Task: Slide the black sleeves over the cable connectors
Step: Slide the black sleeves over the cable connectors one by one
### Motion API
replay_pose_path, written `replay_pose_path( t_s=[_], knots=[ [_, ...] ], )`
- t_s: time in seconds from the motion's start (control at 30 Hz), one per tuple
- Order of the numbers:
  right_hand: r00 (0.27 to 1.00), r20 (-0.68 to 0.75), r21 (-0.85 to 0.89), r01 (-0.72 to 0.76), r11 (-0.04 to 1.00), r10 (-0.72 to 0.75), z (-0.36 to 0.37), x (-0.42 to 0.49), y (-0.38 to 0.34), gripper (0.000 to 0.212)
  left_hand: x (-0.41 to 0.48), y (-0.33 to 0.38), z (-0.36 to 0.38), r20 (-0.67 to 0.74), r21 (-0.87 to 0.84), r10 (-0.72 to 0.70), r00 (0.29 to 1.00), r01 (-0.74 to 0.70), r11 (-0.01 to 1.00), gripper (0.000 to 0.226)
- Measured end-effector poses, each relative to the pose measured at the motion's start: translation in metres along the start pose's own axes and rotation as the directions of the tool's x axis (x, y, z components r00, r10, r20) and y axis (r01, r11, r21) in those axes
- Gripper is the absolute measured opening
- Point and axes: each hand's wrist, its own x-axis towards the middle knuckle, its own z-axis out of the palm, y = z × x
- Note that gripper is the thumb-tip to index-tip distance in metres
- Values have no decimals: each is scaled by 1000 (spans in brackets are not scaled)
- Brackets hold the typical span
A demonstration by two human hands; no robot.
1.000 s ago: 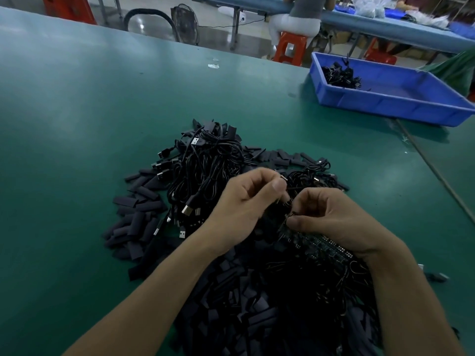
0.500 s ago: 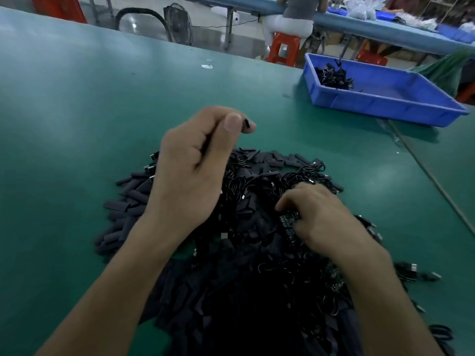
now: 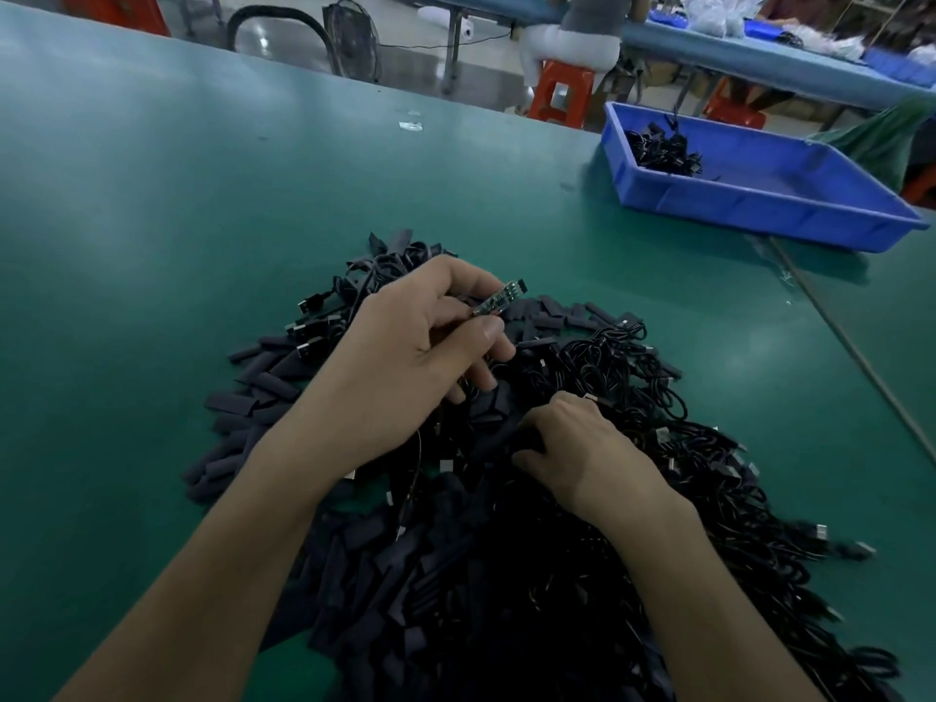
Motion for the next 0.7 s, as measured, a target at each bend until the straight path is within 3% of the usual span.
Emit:
replay_pose_path(
  t_s=[0.2, 0.3, 0.37, 0.5, 0.7],
  knots=[
    [994, -87, 82, 78, 994, -71, 0, -5, 5, 17, 3, -6, -1, -32, -30, -81, 996, 80, 996, 12],
    [966, -195, 64, 182, 981, -167, -1, -8, 6, 16, 4, -7, 1, -54, -47, -91, 994, 88, 995, 10],
    [938, -294, 150, 234, 961, -183, -3, -9, 6, 20, 4, -8, 1, -50, -36, -101, 994, 99, 994, 11],
    [861, -506, 396, 289, 872, -56, -9, -10, 5, 24, 4, -8, 1, -1, -1, -117, 993, 117, 993, 14],
    [838, -545, 643, 410, 646, 10, -19, -8, 5, 22, 3, -7, -2, 31, -1, -144, 989, 144, 990, 18]
  ],
)
